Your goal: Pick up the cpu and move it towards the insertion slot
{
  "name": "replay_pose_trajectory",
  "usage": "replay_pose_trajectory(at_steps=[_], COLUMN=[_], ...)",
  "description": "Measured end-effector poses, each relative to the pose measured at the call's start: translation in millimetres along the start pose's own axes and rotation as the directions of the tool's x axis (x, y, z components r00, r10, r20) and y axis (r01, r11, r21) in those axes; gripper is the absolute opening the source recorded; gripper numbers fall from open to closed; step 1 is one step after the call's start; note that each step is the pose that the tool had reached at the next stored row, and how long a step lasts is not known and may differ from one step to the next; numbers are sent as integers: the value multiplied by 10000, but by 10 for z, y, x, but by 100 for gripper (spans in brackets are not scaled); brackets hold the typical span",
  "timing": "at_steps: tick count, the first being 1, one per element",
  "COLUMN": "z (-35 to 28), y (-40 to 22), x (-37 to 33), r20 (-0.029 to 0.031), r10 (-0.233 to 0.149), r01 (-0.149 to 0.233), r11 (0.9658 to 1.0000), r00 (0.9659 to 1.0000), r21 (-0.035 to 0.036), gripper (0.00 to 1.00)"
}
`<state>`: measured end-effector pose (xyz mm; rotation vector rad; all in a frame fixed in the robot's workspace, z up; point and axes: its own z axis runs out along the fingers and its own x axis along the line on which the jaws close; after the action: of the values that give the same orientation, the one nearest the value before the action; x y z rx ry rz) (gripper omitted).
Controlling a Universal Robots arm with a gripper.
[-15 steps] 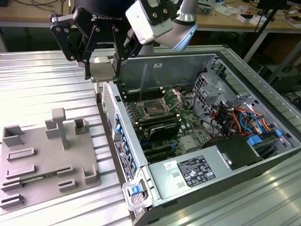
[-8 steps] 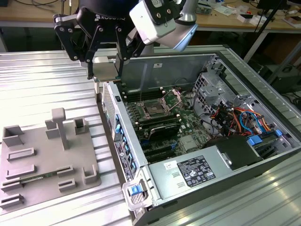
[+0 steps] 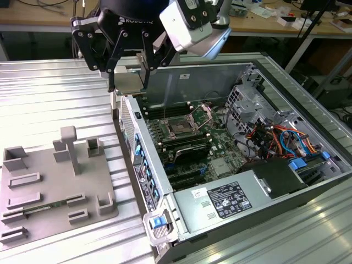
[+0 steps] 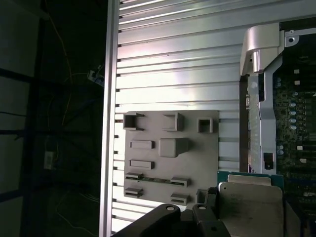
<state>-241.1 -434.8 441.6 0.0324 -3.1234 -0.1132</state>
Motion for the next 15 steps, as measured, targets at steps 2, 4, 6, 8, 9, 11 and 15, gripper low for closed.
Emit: replay_pose_trajectory(at_steps=[2, 4, 6, 8, 9, 11, 15], z=[0, 0, -1, -1, -2, -2, -1], y=[-1, -1, -2, -2, -2, -2, -2], x=[-21, -50, -81, -96, -97, -97, -114], r20=[1, 1, 1, 1, 0, 0, 1], r10=[0, 0, 0, 1, 0, 0, -2], r01=[0, 0, 0, -1, 0, 0, 2], r11=[10000, 10000, 10000, 10000, 10000, 10000, 10000], r00=[10000, 10000, 10000, 10000, 10000, 10000, 10000], r21=[0, 0, -1, 0, 0, 0, 0], gripper=[55, 55, 55, 55, 55, 55, 55])
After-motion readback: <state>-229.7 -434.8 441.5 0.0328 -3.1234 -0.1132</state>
